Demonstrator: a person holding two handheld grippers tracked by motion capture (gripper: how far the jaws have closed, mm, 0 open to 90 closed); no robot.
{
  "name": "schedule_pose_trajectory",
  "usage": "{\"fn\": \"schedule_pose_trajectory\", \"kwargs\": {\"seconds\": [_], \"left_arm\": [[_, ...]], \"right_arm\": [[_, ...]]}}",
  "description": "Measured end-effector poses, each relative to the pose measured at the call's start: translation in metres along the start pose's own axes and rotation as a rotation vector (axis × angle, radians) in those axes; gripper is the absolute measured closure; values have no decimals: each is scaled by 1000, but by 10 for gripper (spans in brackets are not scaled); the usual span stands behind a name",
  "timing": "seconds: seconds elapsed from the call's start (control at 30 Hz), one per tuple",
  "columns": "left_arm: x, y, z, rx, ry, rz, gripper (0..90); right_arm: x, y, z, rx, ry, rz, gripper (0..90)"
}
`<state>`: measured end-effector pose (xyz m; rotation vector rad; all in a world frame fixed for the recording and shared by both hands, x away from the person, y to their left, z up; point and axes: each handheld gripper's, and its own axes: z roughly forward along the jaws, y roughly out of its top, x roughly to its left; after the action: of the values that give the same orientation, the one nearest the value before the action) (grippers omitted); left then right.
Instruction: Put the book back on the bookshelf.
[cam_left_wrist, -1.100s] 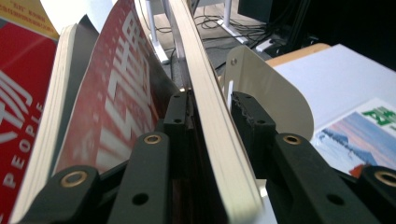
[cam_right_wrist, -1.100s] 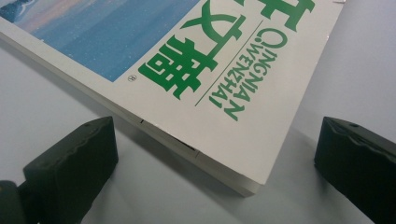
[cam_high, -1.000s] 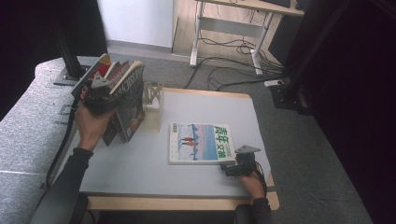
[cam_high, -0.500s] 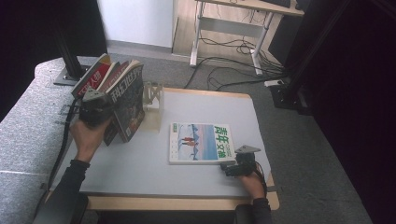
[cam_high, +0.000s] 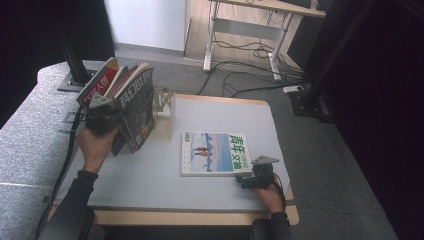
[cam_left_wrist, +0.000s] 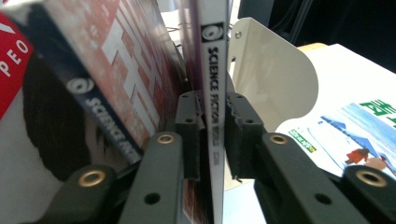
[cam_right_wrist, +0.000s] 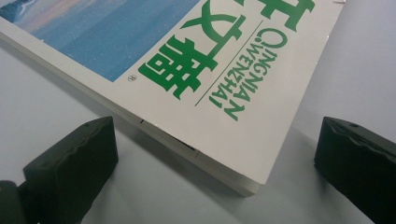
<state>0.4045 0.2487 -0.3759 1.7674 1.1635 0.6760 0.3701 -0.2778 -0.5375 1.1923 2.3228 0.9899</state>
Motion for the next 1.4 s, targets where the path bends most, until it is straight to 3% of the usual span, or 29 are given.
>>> {"fn": "schedule_pose_trajectory", "kwargs": {"seconds": [0.47,0.67,0.77,1.03,1.17,1.4], "left_arm": [[0,-20,-26,-21,-72,12,603],[-8,-25,-32,-19,-117,41,535],[-15,-28,-29,-3,-136,64,489],[-39,-35,-7,32,-234,140,314],[-50,-41,4,60,-279,156,239],[-67,-54,19,122,-314,215,132]], "right_arm": [[0,0,0,1,0,0,0],[0,0,0,1,0,0,0],[0,0,0,2,0,1,0],[0,0,0,1,0,1,0],[0,0,0,1,0,0,0],[0,0,0,0,-1,1,0]]}}
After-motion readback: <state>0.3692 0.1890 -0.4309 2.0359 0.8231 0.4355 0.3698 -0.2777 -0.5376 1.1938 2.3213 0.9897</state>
